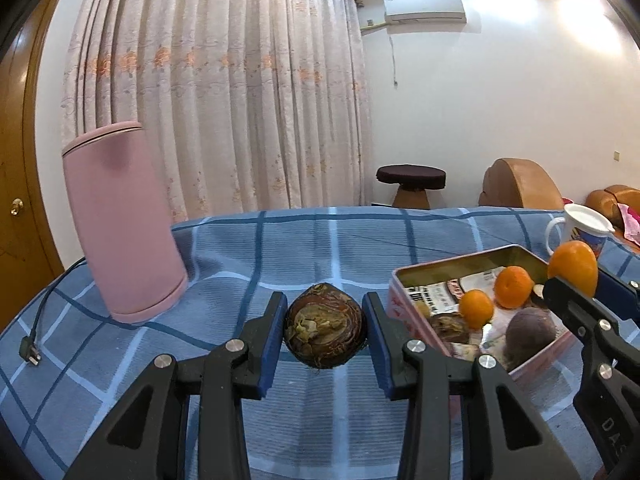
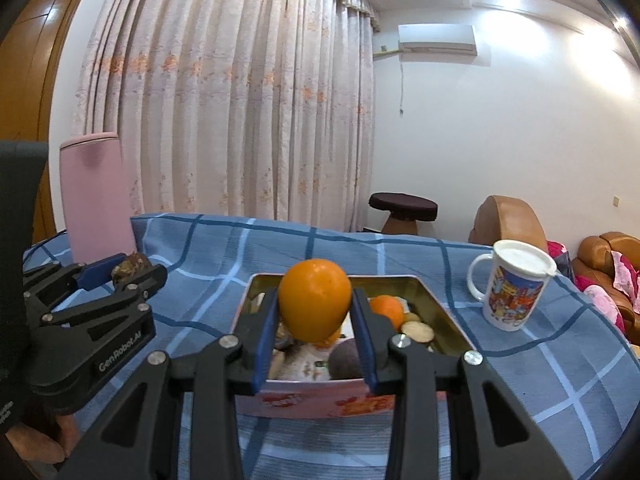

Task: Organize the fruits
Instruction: 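Carry the passion fruit and small orange over the pink tin with both grippers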

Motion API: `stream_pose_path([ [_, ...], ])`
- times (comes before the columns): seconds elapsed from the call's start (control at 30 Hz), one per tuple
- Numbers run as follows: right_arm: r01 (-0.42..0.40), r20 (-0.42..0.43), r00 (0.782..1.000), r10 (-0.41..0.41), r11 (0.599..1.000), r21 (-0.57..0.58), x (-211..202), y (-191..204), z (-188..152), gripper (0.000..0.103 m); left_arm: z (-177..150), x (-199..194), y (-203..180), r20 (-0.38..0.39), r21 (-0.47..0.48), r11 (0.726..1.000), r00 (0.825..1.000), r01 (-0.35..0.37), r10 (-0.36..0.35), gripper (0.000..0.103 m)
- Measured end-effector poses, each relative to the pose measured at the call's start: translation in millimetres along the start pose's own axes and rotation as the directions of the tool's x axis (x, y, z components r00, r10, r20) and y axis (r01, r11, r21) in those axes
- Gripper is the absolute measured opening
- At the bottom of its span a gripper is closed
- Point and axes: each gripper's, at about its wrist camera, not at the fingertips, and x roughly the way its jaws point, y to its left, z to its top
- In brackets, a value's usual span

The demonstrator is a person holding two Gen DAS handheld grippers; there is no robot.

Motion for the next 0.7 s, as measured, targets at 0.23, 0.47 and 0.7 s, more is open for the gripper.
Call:
stream_pose_path([
  [0.23,0.016,0.004,1.000,-0.016,1.000,0.000,-3.1,-11.4,-1.2,0.039,0.9,-1.3,-14.2,0.000,0.009,1.000,1.000,0.017,-0.017,0.041],
  [0.47,0.030,0.012,0.999,-0.030,1.000,-0.002,-7.7,-21.0,-3.6,0.039,1.1,-5.4,-25.3,0.011,0.026,0.999,0.999,0.032,-0.032,0.041],
  [0.7,0.045,0.015,0.999,-0.045,0.999,-0.002,-12.6,-30.9,-5.3,0.039,1.2,-10.3,-33.6,0.018,0.035,0.998,0.999,0.046,-0.046,0.041],
])
